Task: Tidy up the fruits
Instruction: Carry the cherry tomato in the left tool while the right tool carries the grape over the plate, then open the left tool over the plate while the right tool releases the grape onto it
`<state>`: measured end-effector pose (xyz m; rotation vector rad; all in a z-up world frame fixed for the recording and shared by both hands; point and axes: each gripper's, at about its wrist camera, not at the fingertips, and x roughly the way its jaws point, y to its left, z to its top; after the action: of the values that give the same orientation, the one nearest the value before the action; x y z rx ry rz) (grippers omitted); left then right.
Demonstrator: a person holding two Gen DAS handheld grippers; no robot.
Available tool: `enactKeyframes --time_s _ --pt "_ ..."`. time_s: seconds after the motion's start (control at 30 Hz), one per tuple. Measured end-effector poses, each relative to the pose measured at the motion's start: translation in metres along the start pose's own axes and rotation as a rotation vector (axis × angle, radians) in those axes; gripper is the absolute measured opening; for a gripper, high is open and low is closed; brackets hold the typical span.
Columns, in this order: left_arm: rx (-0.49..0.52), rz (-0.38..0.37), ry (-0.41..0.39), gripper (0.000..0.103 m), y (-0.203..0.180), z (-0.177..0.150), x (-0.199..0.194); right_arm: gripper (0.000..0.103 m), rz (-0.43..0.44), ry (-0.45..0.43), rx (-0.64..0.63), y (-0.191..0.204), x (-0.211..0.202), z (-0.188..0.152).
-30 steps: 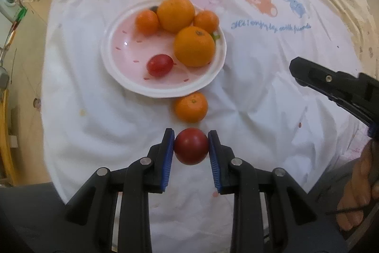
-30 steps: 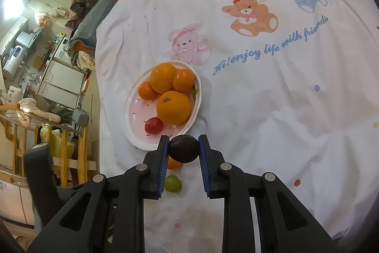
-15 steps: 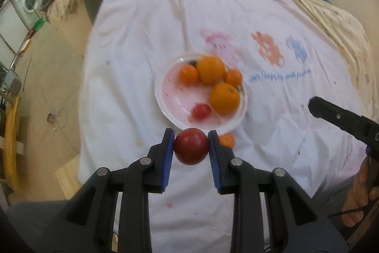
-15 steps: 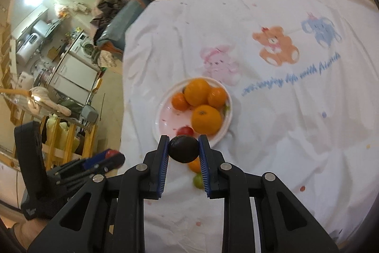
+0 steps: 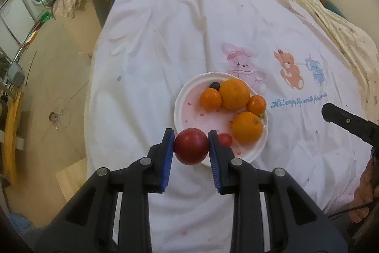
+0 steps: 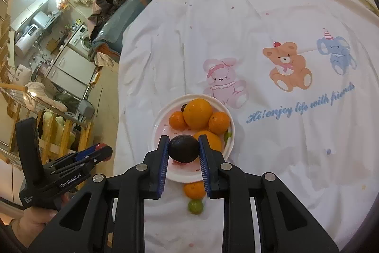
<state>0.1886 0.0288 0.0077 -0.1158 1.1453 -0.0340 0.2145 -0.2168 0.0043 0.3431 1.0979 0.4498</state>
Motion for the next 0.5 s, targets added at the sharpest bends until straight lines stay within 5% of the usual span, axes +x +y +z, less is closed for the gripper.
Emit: enactKeyframes --time_s 0.5 --pt "-0.002 -0.054 0.086 0.025 -0.008 0.021 0.082 0.027 0.007 0.183 -0.001 -0.004 0.111 0.025"
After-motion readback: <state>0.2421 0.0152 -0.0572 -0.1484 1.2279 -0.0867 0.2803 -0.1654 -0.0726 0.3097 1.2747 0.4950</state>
